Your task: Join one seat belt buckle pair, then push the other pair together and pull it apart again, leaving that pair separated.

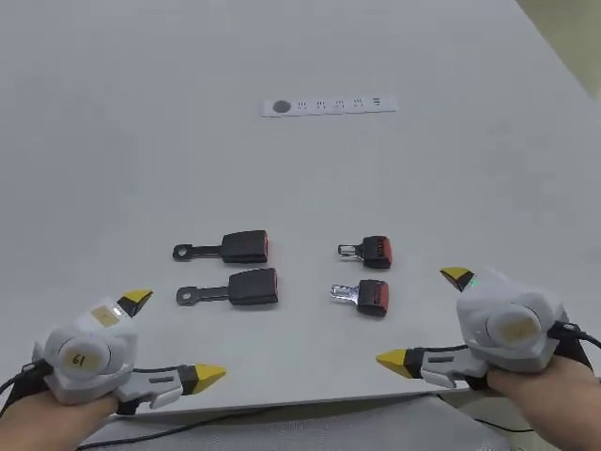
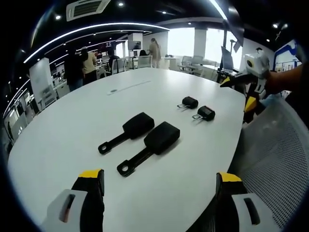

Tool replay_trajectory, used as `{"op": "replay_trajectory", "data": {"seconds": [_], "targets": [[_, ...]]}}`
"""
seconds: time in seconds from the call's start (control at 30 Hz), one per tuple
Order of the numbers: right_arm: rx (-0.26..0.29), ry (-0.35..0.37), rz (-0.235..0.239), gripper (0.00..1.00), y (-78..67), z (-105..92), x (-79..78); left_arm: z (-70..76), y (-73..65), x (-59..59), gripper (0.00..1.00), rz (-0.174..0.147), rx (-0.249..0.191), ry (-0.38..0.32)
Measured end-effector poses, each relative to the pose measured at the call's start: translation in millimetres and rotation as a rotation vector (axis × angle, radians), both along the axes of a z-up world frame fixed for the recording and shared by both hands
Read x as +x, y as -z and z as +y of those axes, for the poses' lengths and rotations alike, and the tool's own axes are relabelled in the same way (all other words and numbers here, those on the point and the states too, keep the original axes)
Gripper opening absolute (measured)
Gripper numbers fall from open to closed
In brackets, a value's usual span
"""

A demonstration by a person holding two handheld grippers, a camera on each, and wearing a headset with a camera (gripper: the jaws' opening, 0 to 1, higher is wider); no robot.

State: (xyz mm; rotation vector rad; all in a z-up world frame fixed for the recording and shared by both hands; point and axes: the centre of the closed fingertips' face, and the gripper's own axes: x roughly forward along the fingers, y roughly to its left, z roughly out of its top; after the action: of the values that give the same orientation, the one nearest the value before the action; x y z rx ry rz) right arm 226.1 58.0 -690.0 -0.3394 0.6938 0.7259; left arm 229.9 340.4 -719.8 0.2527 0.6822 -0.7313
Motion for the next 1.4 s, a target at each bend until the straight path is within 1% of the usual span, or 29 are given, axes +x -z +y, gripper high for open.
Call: {"op": "replay_trajectory", "data": {"seconds": [0.03, 0.13, 0.23, 0.3, 0.4, 0.43, 0.57, 0.63, 0.67, 0.7, 0.8, 0.87, 0.93, 1.07, 1.17, 1.27, 1.4], "targets": [[0.0, 0.0, -0.005, 0.94, 0.0, 0.2, 0.7, 0.3, 0.3, 0.0, 0.97, -0.003, 0.01, 0.006], [0.001, 0.0, -0.004, 0.93, 0.6, 0.3, 1.6, -2.3, 0.5, -1.8, 0.97, 0.001, 0.02, 0.02], [-0.002, -0.017, -0.02, 0.92, 0.4, 1.5, 3.6, -6.0, -1.6, -2.2, 0.97, 0.004, 0.026, 0.026], [-0.004, -0.023, -0.015, 0.91, 2.6, 1.9, 3.5, -5.9, -2.1, -2.0, 0.96, 0.005, 0.027, 0.028], [-0.013, -0.031, -0.012, 0.91, 5.7, 1.4, 3.6, -3.4, -1.0, -2.0, 0.95, 0.002, 0.044, 0.043], [-0.015, -0.032, -0.009, 0.9, 6.8, 1.2, 3.7, -3.6, -0.7, -2.7, 0.94, 0.006, 0.046, 0.048], [-0.022, -0.039, -0.001, 0.89, 9.1, 1.8, 3.6, -10.0, -4.9, -6.1, 0.94, 0.002, 0.06, 0.08], [-0.023, -0.046, 0.003, 0.87, 10.8, 2.6, 3.8, -11.9, -6.2, -7.4, 0.93, 0.003, 0.078, 0.099], [-0.033, -0.059, 0.003, 0.86, 11.4, 3.1, 3.2, -10.8, -5.5, -7.4, 0.93, 0.007, 0.086, 0.104], [-0.039, -0.065, 0.003, 0.85, 11.9, 3.3, 3.1, -11.2, -6.1, -6.5, 0.92, 0.01, 0.088, 0.105], [-0.047, -0.08, 0.001, 0.82, 12.2, 4.1, 4.0, -13.1, -10.6, -2.2, 0.9, 0.003, 0.092, 0.111], [-0.049, -0.085, 0.001, 0.82, 12.4, 5.2, 4.4, -14.4, -10.7, 1.1, 0.9, -0.003, 0.091, 0.114], [-0.057, -0.094, 0.003, 0.81, 13.7, 5.6, 5.1, -18.5, -14.2, 2.8, 0.89, -0.007, 0.097, 0.125], [-0.066, -0.111, 0.011, 0.78, 16.0, 6.4, 6.6, -24.6, -13.1, 6.9, 0.87, -0.007, 0.114, 0.159], [-0.085, -0.136, 0.021, 0.75, 18.3, 6.7, 7.6, -27.2, -9.7, 8.8, 0.86, -0.005, 0.13, 0.187], [-0.096, -0.145, 0.026, 0.73, 20.0, 7.8, 9.2, -32.7, -9.9, 11.9, 0.83, 0.005, 0.125, 0.206], [-0.107, -0.169, 0.023, 0.7, 22.6, 11.9, 11.7, -37.4, -3.4, 15.9, 0.8, 0.007, 0.136, 0.238]]}}
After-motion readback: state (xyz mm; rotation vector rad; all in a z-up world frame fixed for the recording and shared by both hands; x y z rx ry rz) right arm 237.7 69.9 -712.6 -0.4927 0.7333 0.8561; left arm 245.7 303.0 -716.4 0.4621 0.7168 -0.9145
